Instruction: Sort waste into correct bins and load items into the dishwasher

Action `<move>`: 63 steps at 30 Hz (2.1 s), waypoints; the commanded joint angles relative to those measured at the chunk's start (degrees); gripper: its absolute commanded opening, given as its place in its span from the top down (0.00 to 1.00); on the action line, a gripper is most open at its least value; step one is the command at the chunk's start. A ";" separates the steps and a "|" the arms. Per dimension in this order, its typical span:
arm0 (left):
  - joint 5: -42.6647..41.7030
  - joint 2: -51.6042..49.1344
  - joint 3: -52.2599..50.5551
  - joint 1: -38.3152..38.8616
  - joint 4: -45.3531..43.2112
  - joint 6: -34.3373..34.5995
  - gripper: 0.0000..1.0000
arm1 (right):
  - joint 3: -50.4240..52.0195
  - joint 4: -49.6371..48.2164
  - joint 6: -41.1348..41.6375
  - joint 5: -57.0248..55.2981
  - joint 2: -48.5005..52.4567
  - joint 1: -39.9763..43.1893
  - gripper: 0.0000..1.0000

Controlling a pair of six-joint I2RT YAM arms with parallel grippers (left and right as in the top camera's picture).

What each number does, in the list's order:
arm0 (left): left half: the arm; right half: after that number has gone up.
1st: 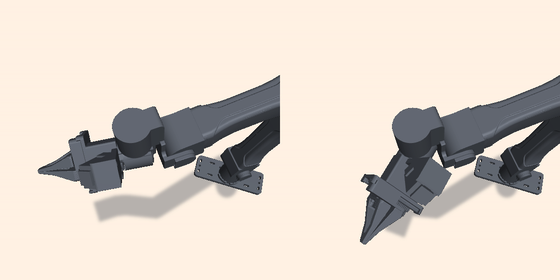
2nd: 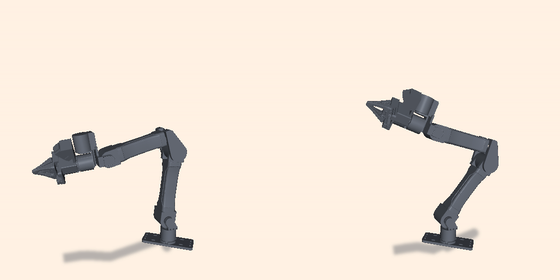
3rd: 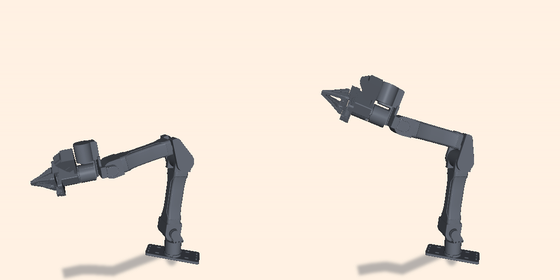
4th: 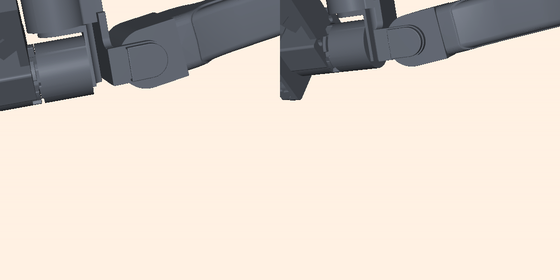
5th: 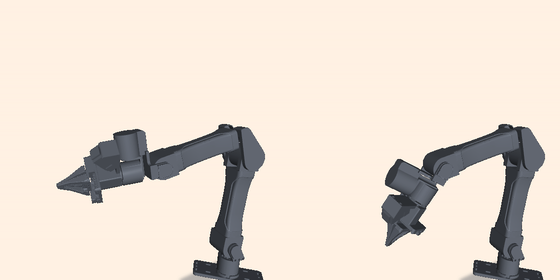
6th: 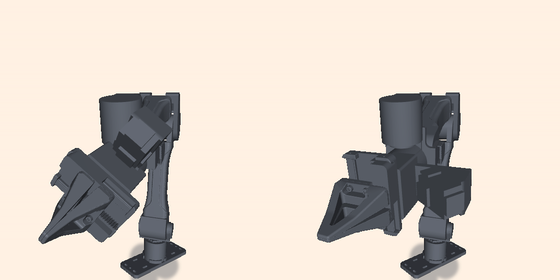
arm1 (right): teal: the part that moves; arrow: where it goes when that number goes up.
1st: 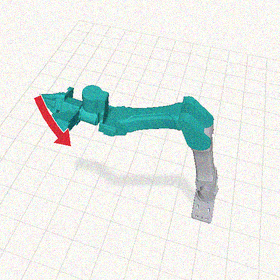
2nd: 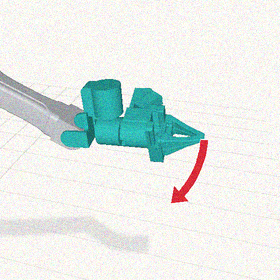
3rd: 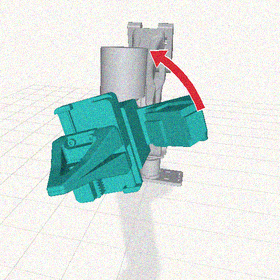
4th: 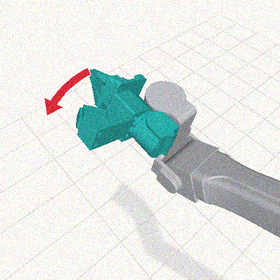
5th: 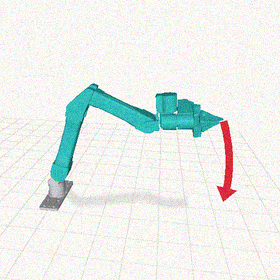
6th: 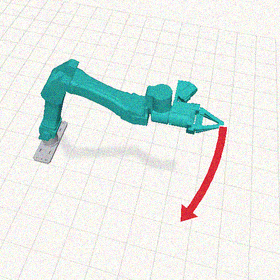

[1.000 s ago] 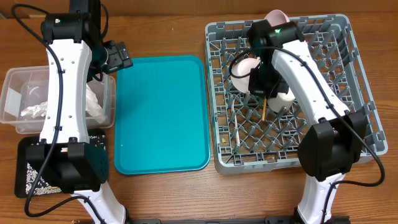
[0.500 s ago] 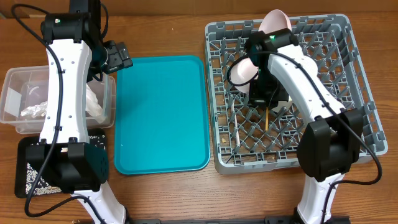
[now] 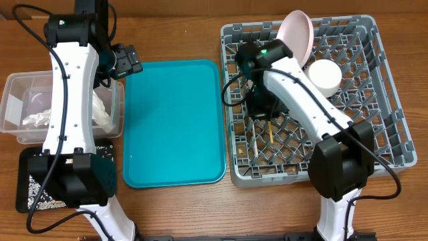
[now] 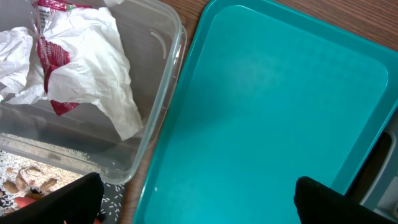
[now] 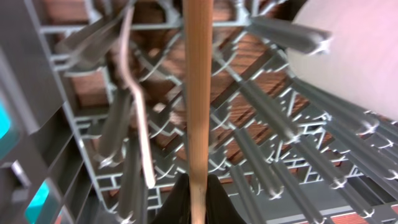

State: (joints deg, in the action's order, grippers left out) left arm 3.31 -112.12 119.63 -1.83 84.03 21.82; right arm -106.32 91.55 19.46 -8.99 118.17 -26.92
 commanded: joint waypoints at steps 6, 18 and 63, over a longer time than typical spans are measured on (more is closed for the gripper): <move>0.72 0.48 0.63 -0.13 -0.04 -1.27 0.00 | 0.20 -0.11 -0.44 -0.39 -1.05 -0.83 0.54; 0.72 0.48 0.63 -0.13 -0.04 -1.27 0.00 | -0.63 -0.42 -0.42 -0.44 -3.48 -0.70 0.50; 0.72 0.48 0.63 -0.13 -0.04 -1.27 0.00 | -0.63 -47.80 -1.18 -7.48 -24.92 10.32 0.00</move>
State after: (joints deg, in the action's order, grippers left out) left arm 3.31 -112.12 119.61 -1.83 84.03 21.82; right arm -106.26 45.34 18.98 -16.34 98.89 -17.28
